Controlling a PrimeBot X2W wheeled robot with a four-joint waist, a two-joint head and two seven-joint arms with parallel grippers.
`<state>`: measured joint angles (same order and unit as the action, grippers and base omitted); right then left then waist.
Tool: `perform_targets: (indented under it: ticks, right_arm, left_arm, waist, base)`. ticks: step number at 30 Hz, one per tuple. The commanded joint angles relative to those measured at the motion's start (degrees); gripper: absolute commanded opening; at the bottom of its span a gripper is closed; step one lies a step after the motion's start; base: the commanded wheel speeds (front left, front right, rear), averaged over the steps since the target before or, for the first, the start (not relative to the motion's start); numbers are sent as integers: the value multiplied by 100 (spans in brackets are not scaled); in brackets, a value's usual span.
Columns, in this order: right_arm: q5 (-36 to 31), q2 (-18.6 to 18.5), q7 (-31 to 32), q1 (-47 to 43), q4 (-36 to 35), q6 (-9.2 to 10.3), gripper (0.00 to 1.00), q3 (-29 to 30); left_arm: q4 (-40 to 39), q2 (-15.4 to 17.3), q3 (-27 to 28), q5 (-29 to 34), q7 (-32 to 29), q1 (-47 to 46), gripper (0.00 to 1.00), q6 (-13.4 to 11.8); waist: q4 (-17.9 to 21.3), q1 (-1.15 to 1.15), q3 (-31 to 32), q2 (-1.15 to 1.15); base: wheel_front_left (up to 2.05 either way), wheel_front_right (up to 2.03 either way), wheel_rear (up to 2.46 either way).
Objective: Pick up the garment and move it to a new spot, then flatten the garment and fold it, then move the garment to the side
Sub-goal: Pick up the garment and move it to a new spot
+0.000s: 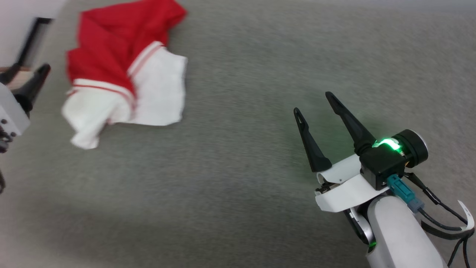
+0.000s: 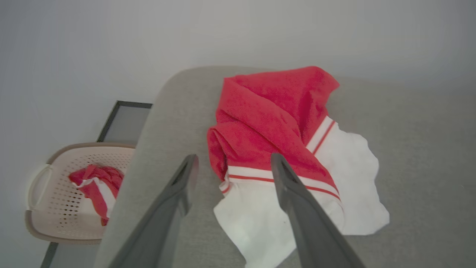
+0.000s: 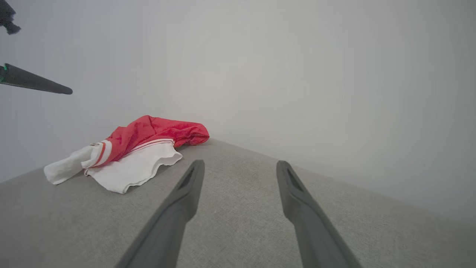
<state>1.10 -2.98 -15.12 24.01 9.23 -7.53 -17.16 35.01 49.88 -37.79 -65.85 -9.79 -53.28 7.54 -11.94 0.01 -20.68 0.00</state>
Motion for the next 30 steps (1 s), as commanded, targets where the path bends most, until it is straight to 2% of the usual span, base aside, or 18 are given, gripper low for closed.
perform_targets:
  ticks: [1,7,10,13,18,22,23,24,25,26,30]
  right_arm:
    - [9,16,-5,9,-60,8,100,-10]
    - [-24,17,-5,-76,-398,8,100,-181]
    - [-6,15,-5,-123,-619,8,100,-238]
    - [-20,18,-6,-239,-825,8,100,-297]
    - [-38,20,-6,-414,-1084,8,100,-312]
    - [-48,16,-6,-496,-1198,8,100,-325]
    - [-47,16,-5,-514,-1203,8,100,-327]
    - [-48,17,-5,-522,-1199,8,100,-330]
    - [-51,16,-5,-514,-1195,8,100,-333]
    - [-50,15,-5,-500,-1188,8,100,-332]
    - [-38,15,-5,-466,-1095,8,100,-322]
  left_arm:
    - [-64,50,-79,-155,-139,-94,100,-10]
    - [-528,821,-810,-1179,-1584,-277,100,-9]
    - [-590,1128,-920,-1616,-1903,-245,100,-10]
    - [-540,1329,-1026,-1798,-2035,-191,100,-10]
    - [-343,1453,-1174,-1921,-2072,-105,100,-10]
    - [-240,1347,-1395,-1930,-2065,-7,100,-28]
    - [-272,1301,-1447,-1952,-2076,13,69,-27]
    - [-319,1273,-1502,-1943,-2080,31,44,-27]
    - [-337,1251,-1549,-1947,-2059,50,9,-27]
    - [-358,1232,-1571,-1954,-2010,47,0,-26]
    - [-331,1155,-1526,-1970,-1627,-50,0,-11]
  waist:
    - [818,-1,-714,0]
    - [1292,-1,-927,0]
    - [1522,-1,-1024,0]
    - [1711,-1,-1105,0]
    - [1904,-1,-1225,0]
    - [1950,-1,-1264,0]
    - [1953,-1,-1259,0]
    - [1952,-1,-1248,0]
    - [1944,-1,-1225,0]
    - [1931,-1,-1195,0]
    - [1844,-1,-963,0]
  base:
    - [0,0,0]
    - [0,0,0]
    - [0,0,0]
    - [0,0,0]
    - [0,0,0]
    - [0,0,0]
    - [0,0,0]
    - [0,0,0]
    - [0,0,0]
    - [0,0,0]
    - [0,0,0]
